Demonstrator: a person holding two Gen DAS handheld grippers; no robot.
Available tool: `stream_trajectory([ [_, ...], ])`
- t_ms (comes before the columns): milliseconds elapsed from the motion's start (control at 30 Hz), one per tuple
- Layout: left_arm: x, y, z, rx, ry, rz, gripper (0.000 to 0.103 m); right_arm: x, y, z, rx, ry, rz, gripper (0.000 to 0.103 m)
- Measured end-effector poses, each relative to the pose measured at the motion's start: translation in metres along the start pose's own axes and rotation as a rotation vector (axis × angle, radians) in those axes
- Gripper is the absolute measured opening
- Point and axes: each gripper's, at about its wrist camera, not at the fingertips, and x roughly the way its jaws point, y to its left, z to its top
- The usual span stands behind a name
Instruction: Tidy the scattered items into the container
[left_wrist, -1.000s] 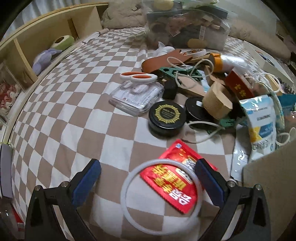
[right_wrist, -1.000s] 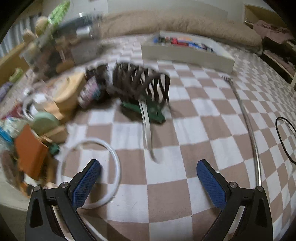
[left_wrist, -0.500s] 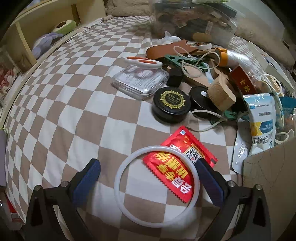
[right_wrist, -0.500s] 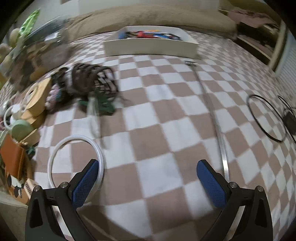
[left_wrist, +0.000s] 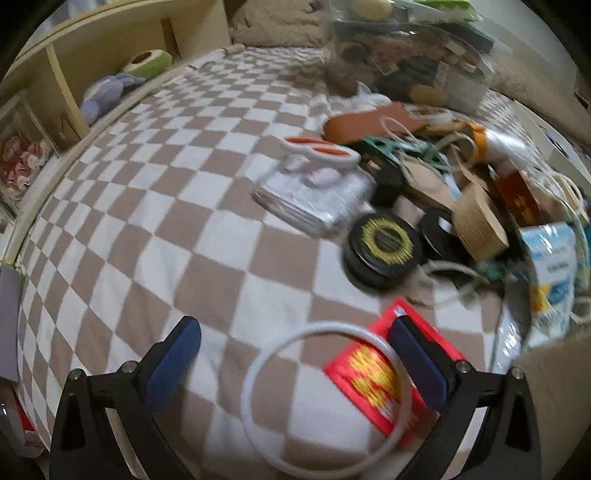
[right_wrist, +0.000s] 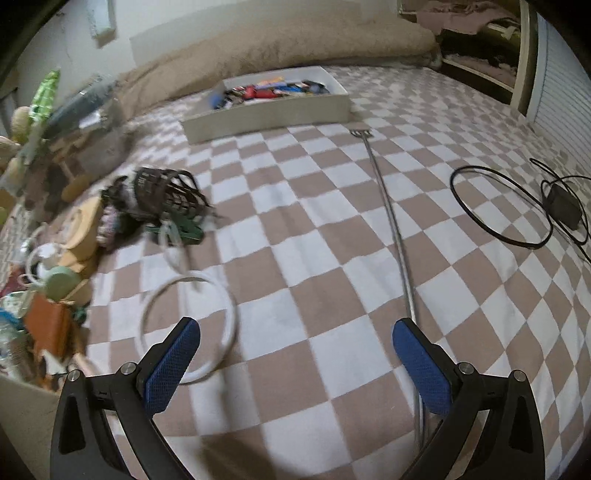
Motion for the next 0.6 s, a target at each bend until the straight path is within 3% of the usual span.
stream_trajectory([
  [100,0.004,0.006,0.006,-0.028,-0.009,0.011,0.102,-0.001,0.017,0.002,-0.031,-0.013,0.042,0.103],
  [300,-0.010,0.009,0.001,-0.081,-0.024,-0.102,0.103,0.010,0.059,0.004,-0.118,0.003,0.108,0.103],
  [467,-0.015,-0.002,-0.010,-0.064,0.030,-0.118,0.103,0.024,0.080,-0.002,-0.211,0.048,0.011,0.103],
  [600,-0.011,-0.012,-0.011,-0.028,0.048,-0.077,0.103,0.034,0.076,-0.005,-0.214,0.095,0.003,0.103],
])
